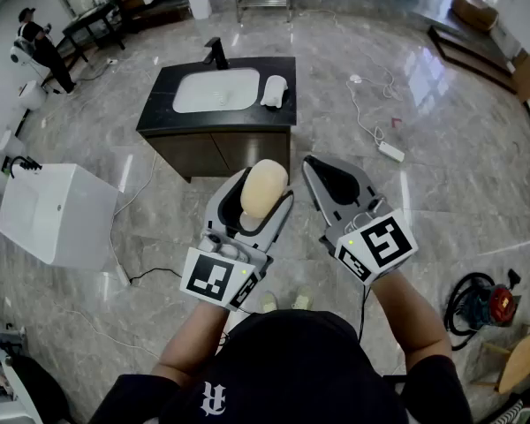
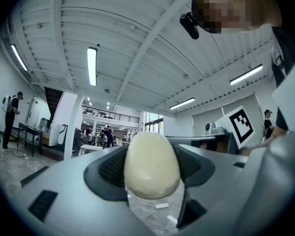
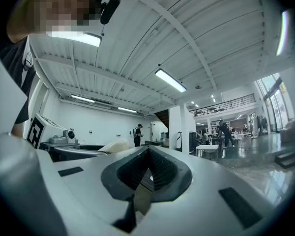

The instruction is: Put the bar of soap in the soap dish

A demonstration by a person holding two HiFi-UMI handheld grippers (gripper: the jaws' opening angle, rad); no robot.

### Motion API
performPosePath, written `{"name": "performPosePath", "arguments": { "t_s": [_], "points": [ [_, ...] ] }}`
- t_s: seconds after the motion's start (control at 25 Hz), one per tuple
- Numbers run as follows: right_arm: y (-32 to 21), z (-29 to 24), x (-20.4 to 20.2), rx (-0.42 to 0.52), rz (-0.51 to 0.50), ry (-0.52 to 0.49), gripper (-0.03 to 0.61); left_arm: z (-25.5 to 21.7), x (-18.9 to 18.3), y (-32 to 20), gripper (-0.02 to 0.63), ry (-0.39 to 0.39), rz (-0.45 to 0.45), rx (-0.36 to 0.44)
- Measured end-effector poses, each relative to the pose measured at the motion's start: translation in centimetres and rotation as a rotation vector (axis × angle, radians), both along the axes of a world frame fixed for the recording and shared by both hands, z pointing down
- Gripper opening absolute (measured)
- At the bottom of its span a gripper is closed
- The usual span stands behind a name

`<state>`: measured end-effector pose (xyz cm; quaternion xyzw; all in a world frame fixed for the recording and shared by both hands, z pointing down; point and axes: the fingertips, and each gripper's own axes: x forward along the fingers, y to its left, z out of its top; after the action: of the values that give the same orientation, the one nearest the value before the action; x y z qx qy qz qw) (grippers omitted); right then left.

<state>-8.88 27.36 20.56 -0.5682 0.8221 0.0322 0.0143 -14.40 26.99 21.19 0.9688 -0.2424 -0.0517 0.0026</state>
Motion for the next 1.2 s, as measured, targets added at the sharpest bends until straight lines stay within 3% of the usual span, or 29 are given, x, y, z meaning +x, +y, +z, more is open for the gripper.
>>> {"name": "performPosePath", "arguments": {
  "t_s": [0.44,0.88,1.2],
  "points": [
    [-0.2,0.6,2.6,0.001,-0.040,-0.151,0.002,1.4,1.8,-1.1,0.288,0.006,-0.005,-0.007],
    [0.6,0.4,6.7,0.020,-0.084,-0.211,0.002,1.9,4.6,-1.8,0.288,-0.002,-0.072,0.000],
    [-2.0,0.6,10.0,0.017,-0.076,-0.256,0.002,2.3,6.5,-5.2,0.288,-0.008,-0.103,0.006]
  ]
}}
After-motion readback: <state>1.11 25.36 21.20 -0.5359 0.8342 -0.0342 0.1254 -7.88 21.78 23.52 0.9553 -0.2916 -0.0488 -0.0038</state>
